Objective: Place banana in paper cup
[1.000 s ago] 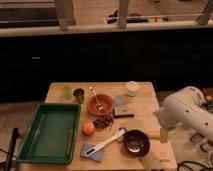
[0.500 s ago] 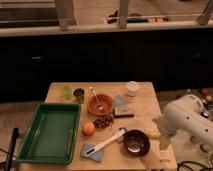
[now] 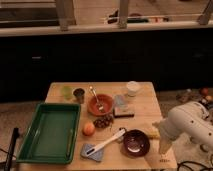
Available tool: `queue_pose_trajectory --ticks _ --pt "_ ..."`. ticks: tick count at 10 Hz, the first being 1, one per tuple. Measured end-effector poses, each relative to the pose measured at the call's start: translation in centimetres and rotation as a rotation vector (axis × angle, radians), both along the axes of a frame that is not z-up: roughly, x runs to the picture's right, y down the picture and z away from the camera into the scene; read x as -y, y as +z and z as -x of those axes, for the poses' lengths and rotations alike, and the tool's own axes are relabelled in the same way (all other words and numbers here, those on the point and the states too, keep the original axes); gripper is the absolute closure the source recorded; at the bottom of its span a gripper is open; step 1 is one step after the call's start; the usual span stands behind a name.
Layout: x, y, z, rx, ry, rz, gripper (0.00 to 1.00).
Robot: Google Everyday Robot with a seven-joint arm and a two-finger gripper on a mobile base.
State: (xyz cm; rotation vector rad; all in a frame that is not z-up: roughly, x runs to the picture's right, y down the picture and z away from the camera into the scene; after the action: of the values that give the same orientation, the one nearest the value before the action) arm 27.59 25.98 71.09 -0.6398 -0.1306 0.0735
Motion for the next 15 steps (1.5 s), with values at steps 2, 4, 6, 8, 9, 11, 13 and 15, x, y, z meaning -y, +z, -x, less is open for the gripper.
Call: queue_pose_trajectory --ticks 2,4,6,8,9,11,13,15 --pt "-0.9 1.2 -0.2 0.02 0.045 0.022 0.2" --pt "-1.5 2.3 -0.4 0.033 0.071 0.042 0.2" --pt "-1.6 3.4 -0.4 0.049 0.085 0.055 0.2" --pt "-1.5 4.5 -0.5 0.064 0.107 0.059 0.2" --pt "-1.6 4.8 -0.6 0.069 0.115 0.058 0.2" --pt "-2.0 5.5 -0.6 0.081 0.129 0.065 0.2" --pt "-2.4 6.0 -0.8 0.091 0.145 0.075 0.2" --pt "-2.4 6.0 -0.8 0.091 0.144 0.076 0.2"
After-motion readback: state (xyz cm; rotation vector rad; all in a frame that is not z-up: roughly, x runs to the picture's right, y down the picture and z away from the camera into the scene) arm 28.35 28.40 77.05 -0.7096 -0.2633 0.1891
